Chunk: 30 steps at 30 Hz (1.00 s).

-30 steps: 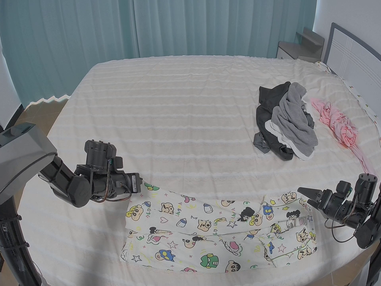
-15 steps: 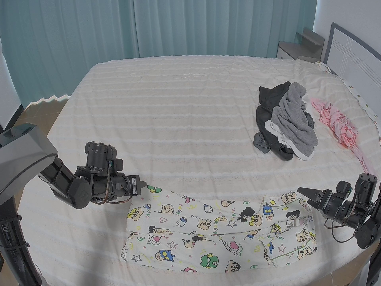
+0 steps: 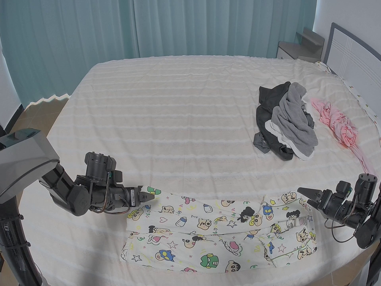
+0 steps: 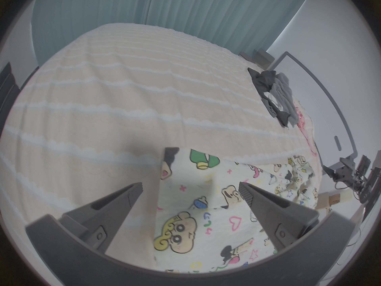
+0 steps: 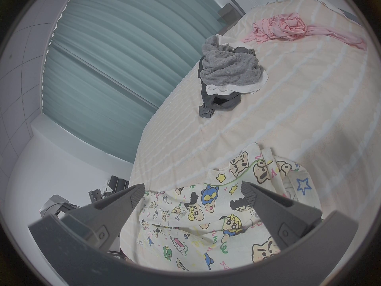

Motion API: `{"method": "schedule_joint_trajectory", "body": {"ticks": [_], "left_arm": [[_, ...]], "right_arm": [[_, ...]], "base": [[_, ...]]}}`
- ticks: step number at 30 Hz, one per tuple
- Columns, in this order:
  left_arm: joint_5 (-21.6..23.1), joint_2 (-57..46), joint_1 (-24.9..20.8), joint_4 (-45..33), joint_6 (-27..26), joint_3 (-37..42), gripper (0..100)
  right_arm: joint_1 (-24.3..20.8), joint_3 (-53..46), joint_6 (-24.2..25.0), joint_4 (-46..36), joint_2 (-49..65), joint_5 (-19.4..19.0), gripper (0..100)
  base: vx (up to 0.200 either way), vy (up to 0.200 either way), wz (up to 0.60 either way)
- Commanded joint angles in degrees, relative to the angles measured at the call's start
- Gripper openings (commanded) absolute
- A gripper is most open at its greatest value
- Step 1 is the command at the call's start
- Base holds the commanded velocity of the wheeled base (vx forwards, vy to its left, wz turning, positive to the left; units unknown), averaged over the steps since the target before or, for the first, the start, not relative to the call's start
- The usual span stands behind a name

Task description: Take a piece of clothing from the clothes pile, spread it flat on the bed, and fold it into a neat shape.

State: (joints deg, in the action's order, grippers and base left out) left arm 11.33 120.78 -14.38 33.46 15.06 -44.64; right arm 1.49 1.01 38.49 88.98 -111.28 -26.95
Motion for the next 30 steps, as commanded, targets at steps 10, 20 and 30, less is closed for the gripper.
{"method": "schedule_joint_trajectory", "body": {"ticks": [10, 20, 30], "left_arm": [[5.0, 3.2, 0.8, 0.2, -0.1, 1.0, 100], [5.2, 7.0, 1.0, 0.6, -1.3, -1.3, 100], [5.2, 6.5, 1.1, 2.1, -1.0, -1.0, 0]], "right_arm": [[0.0, -1.0, 0.0, 0.2, -0.6, 0.1, 100], [0.0, -1.0, -0.2, 0.2, -1.4, 0.1, 100], [0.0, -1.0, -0.3, 0.2, -2.2, 0.1, 100]], "base": [[0.0, 0.0, 0.0], [0.0, 0.0, 0.0], [0.0, 0.0, 0.0]]}}
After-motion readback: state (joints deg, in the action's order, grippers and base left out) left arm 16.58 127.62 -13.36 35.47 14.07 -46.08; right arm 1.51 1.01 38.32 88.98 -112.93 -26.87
